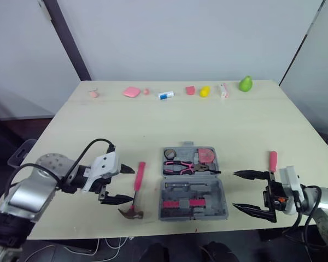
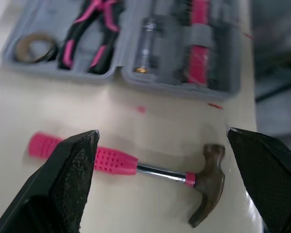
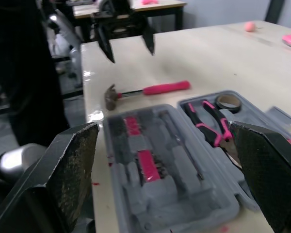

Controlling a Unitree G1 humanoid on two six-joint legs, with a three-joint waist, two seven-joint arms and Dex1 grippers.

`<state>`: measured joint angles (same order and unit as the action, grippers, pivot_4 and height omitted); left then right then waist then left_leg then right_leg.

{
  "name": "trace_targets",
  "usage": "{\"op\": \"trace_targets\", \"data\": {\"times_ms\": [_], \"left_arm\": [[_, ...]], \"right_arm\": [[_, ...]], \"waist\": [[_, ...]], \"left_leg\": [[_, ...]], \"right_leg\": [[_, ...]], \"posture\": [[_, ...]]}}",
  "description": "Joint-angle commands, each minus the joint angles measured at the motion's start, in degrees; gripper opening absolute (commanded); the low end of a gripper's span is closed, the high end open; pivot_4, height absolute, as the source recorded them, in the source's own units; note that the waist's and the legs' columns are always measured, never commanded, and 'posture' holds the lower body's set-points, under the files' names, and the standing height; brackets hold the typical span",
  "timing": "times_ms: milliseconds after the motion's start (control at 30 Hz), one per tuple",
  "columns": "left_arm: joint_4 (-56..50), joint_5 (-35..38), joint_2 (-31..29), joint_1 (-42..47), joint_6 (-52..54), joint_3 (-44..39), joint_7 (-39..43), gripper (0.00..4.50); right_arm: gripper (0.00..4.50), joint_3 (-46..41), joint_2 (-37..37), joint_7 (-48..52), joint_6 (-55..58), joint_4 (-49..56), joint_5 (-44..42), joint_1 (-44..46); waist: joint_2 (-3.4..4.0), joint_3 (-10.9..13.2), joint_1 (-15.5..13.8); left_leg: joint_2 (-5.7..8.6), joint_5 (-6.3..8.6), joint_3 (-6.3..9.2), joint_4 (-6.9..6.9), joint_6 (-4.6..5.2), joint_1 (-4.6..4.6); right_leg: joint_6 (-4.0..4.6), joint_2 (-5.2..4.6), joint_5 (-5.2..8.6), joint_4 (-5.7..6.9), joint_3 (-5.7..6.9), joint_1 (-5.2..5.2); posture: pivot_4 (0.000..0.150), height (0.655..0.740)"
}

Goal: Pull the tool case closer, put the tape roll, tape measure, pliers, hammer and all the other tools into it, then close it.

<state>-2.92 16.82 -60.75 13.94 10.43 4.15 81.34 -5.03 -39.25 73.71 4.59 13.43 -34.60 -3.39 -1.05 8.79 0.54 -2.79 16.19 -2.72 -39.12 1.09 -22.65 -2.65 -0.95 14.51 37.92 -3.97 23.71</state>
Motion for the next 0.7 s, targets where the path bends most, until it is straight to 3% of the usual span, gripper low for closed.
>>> {"op": "trace_targets", "data": {"times_ms": [33, 233, 467, 700], "left_arm": [[10.35, -2.16, -1.70, 9.94, -17.87, 8.70, 10.79, 4.48], [21.33, -5.65, -3.52, 27.87, -40.05, 31.01, 11.16, 4.48], [37.20, -13.50, 2.11, 43.69, -65.59, 50.26, 11.16, 4.48], [50.99, -21.16, 11.91, 49.44, -82.67, 54.94, 11.15, 4.48]], "right_arm": [[4.50, -0.58, -1.20, 1.31, 1.41, 1.74, -1.72, 1.29], [4.50, -0.59, -0.97, 0.85, 1.67, 1.30, -1.25, 2.53], [4.50, -0.61, -0.80, -0.09, 1.85, 2.07, -1.00, 2.67], [4.50, -1.18, -1.06, -1.13, 2.19, 3.17, -1.08, 2.07]], "waist": [[-0.02, 0.01, -0.07], [-0.12, 0.07, -0.24], [-0.15, 0.09, -1.19], [-0.25, 0.15, -1.38]], "left_leg": [[0.00, 0.00, 0.01, -0.01, 0.00, -0.03], [0.01, 0.00, 0.03, -0.09, 0.01, -0.10], [0.03, 0.00, 0.02, -0.13, 0.02, -0.10], [0.04, 0.00, 0.04, -0.22, 0.03, -0.15]], "right_leg": [[0.00, 0.01, 0.00, -0.02, 0.01, 0.01], [-0.20, 0.01, -0.11, -0.01, -0.01, 0.00], [-0.24, 0.06, -0.14, -0.01, -0.08, -0.01], [-0.24, 0.04, -0.14, -0.03, -0.05, -0.05]], "posture": [[0.150, 0.7400], [0.150, 0.7400], [0.150, 0.7400], [0.150, 0.7400]]}}
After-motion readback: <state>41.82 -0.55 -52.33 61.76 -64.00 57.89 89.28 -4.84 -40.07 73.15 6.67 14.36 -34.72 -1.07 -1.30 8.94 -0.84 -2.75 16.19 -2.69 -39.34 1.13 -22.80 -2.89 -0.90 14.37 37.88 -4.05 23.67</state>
